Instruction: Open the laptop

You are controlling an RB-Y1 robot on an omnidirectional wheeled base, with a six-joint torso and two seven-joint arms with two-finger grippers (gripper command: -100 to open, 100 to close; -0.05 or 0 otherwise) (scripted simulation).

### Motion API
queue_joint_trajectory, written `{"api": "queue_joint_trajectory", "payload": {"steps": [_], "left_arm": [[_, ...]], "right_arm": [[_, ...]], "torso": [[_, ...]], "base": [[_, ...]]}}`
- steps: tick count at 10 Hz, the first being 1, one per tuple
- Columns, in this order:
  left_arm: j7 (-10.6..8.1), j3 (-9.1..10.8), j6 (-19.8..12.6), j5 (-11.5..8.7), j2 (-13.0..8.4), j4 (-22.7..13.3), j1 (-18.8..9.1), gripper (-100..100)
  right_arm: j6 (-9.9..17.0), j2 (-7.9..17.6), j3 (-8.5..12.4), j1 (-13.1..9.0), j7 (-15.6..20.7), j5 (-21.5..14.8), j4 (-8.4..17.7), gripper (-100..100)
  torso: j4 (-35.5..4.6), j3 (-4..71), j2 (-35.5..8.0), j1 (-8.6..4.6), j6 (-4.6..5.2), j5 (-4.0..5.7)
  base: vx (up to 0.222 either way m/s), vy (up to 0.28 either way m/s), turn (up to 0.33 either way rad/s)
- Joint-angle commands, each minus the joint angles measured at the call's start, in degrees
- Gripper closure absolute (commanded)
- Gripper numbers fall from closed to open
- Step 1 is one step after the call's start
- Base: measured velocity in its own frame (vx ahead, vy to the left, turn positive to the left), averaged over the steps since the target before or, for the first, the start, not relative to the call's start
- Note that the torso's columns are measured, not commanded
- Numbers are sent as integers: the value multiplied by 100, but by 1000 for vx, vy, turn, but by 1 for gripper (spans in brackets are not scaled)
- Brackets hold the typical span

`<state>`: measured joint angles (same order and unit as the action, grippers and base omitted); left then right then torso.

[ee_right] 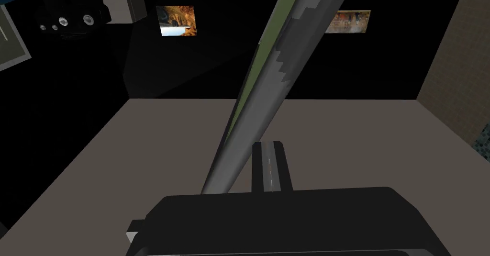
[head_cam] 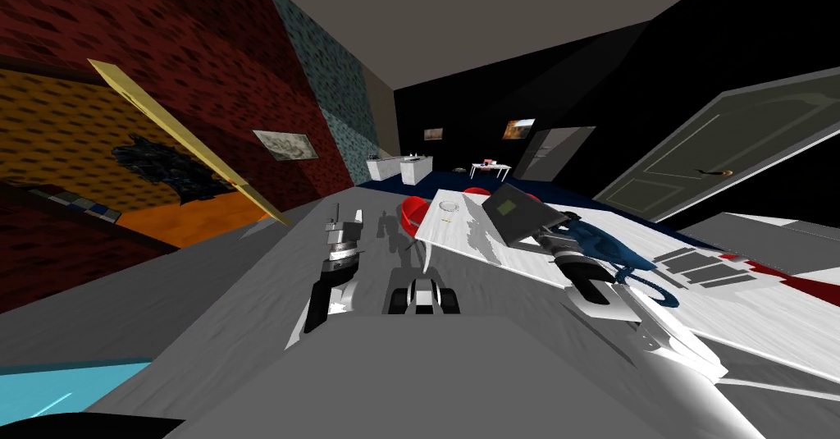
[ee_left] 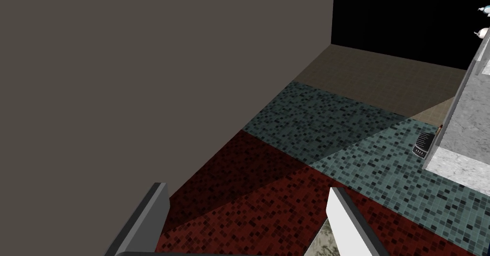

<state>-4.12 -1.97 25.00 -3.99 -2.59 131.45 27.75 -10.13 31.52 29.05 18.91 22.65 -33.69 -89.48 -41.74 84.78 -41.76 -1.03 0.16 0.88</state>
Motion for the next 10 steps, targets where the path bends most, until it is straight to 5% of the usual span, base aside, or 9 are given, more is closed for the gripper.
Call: {"api": "queue_joint_trajectory", "payload": {"steps": [1,5,6,7,10], "left_arm": [[0,1,0,0,-1,0,0,0],[0,1,0,0,-1,0,0,0],[0,1,0,0,-1,0,0,0],[0,0,0,0,0,0,0,0],[0,0,0,0,0,0,0,0]], "right_arm": [[-49,-154,-85,-78,-65,106,254,100],[-344,-659,-168,-447,-124,347,728,100],[-265,-543,-158,-377,-139,320,629,100],[-278,-519,-135,-314,57,93,537,-100],[-256,-470,-101,-203,365,-269,366,-100]], "torso": [[-26,-6,-21,15,-6,-33],[-48,-14,-39,94,-23,-81],[-48,-15,-41,87,-22,-78],[-51,-15,-41,106,-19,-87],[-53,-17,-45,112,-22,-91]], "base": [[-25,-53,-24],[-19,-79,-28],[-19,-42,0],[-10,-25,32],[-6,-28,50]]}}
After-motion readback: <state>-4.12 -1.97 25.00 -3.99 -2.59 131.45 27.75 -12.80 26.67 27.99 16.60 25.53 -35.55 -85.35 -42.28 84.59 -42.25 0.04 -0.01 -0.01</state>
